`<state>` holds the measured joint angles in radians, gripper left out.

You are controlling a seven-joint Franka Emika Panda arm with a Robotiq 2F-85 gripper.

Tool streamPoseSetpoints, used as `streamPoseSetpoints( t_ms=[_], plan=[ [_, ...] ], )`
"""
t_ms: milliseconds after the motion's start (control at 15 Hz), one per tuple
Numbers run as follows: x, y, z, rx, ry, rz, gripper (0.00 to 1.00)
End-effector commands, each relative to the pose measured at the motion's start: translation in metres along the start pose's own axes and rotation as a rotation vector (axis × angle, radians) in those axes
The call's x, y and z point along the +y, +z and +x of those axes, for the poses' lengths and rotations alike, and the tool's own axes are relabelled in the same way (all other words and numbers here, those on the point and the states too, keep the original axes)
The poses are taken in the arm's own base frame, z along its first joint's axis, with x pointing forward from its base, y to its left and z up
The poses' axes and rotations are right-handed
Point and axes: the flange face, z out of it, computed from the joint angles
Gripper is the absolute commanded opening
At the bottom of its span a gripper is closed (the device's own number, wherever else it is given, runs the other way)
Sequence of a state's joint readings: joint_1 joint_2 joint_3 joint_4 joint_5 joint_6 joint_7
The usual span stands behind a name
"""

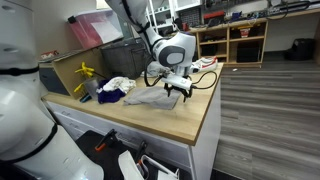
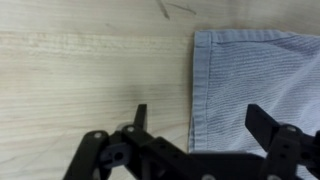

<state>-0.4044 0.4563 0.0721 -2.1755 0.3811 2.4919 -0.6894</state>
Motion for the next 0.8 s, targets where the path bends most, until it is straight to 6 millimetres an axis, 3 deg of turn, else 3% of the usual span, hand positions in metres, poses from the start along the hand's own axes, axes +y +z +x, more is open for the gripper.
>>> streamPoseSetpoints(
  t_ms=[0, 467, 733],
  plan=[
    [0.007, 0.005, 0.005, 0.019, -0.011, 0.092, 1.0],
    [0.018, 0.009, 0.004, 0.051, -0.021, 0.164, 1.0],
    [0.015, 0.012, 0.006, 0.07, -0.012, 0.197, 1.0]
  ],
)
